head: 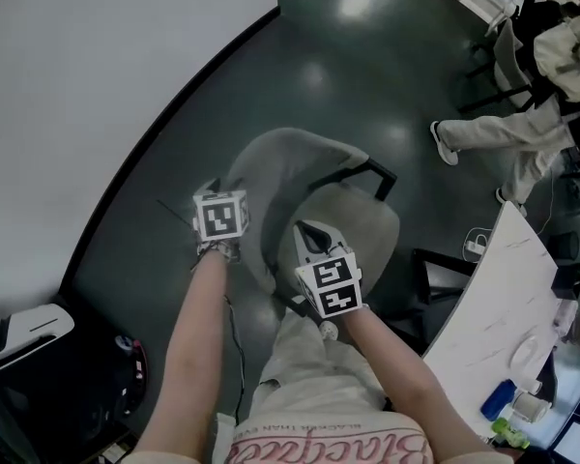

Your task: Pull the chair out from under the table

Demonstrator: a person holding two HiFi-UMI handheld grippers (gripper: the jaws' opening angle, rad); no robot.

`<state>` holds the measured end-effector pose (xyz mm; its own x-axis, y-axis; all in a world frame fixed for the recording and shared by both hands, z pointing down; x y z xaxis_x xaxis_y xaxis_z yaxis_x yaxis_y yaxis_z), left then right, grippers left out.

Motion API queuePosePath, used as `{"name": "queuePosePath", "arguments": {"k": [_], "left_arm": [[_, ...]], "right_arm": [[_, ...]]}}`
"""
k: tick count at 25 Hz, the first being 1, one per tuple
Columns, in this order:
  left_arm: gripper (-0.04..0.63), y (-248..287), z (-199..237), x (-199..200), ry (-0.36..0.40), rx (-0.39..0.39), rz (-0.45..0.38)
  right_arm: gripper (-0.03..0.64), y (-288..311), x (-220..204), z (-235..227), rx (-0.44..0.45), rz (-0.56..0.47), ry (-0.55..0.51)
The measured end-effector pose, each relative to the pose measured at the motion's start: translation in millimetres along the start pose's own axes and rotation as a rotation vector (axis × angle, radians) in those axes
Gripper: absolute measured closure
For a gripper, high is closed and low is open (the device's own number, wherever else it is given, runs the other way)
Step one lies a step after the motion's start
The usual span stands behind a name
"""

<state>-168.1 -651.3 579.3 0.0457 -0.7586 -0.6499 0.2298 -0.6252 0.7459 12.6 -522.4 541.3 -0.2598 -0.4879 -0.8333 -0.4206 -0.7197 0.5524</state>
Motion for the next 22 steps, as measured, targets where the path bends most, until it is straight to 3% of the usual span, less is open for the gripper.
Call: {"name": "queuePosePath", "arguments": {"k": [10, 16, 22], "left_arm": [[0.408, -71.8, -38.0, -9.4, -0.026, -0.126, -0.136], [0.411, -122.8, -78.5, -22.9, -0.014, -0.251, -0.233], [0.509, -171.5, -113.9, -38.1, 0.064, -0.3, -0.309]], "right_arm": [[0.614, -34.5, 17.4, 13.6, -0.006, -0.041, -0.05], [0.614, -77.2, 27.2, 15.9, -0.031, -0.103, -0.039], [0.614, -123.0, 28.1, 18.2, -0.075, -0.162, -0.046]]}}
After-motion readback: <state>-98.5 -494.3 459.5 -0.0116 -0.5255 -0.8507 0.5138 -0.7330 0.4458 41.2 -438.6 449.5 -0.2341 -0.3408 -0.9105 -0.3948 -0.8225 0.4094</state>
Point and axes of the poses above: the fingertips, and each gripper's own axes: y forward along the fingers, z to its left, x out of its top, the point moved 8 cm from there along -y, backward along the fingers, and after that the axes turned 8 degrees about -y, right-handed, at the moved point
